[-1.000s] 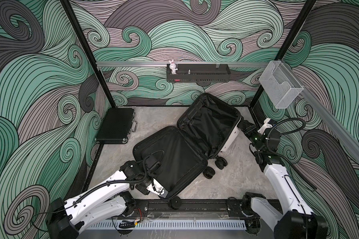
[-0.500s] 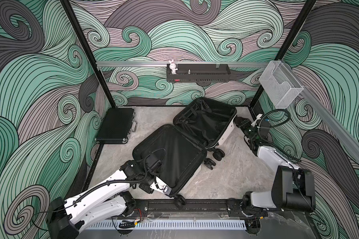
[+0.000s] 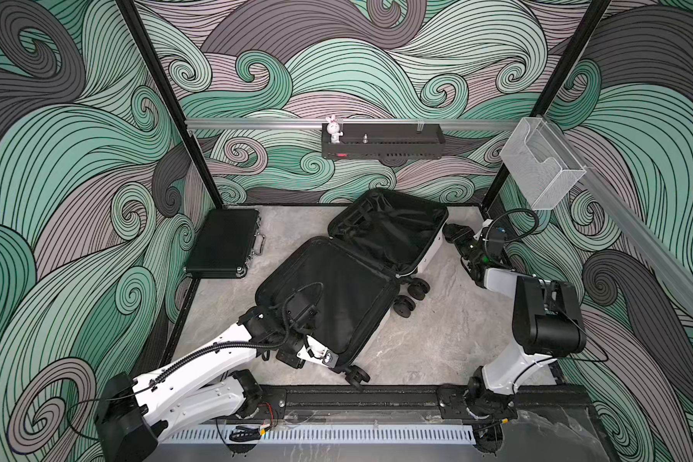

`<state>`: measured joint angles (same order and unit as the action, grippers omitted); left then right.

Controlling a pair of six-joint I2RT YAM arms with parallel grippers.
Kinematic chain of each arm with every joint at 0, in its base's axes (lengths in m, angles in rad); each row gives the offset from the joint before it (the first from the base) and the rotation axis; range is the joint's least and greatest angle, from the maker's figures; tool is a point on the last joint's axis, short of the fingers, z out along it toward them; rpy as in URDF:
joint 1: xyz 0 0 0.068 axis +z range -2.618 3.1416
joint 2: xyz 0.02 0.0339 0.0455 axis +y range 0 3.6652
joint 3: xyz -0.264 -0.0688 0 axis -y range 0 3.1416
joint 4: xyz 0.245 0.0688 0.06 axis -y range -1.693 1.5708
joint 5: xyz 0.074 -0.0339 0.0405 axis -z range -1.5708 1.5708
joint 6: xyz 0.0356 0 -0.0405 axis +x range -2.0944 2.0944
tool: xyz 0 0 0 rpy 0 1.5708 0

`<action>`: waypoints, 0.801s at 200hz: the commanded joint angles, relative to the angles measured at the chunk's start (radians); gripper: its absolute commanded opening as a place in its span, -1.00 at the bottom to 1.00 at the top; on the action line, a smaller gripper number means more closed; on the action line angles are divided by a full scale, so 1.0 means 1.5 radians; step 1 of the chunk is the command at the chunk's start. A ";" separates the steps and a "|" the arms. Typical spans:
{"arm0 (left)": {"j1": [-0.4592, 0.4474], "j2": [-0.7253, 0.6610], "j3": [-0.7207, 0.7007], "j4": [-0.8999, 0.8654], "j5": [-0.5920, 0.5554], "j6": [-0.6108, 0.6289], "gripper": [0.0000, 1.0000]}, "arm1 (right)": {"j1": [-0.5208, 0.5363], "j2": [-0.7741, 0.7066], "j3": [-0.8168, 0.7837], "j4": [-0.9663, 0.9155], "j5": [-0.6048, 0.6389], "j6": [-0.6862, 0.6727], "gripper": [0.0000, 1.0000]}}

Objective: Open the suitcase zippers
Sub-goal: Open the suitcase at the center of the board.

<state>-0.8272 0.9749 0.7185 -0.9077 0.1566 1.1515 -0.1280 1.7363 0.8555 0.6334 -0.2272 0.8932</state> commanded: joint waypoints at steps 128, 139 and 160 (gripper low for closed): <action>-0.024 0.027 -0.001 0.187 0.076 -0.178 -1.00 | 0.003 0.123 0.039 -0.055 0.044 -0.047 -0.17; -0.028 0.033 0.000 0.200 0.080 -0.196 -1.00 | 0.004 0.122 0.041 -0.060 0.037 -0.051 -0.11; -0.038 0.050 0.008 0.214 0.095 -0.229 -1.00 | 0.003 0.107 0.038 -0.070 0.027 -0.072 -0.01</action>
<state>-0.8787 1.0325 0.7021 -0.7761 0.2211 0.9779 -0.1333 1.8946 0.9276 0.6910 -0.2195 0.9550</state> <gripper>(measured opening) 0.070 0.474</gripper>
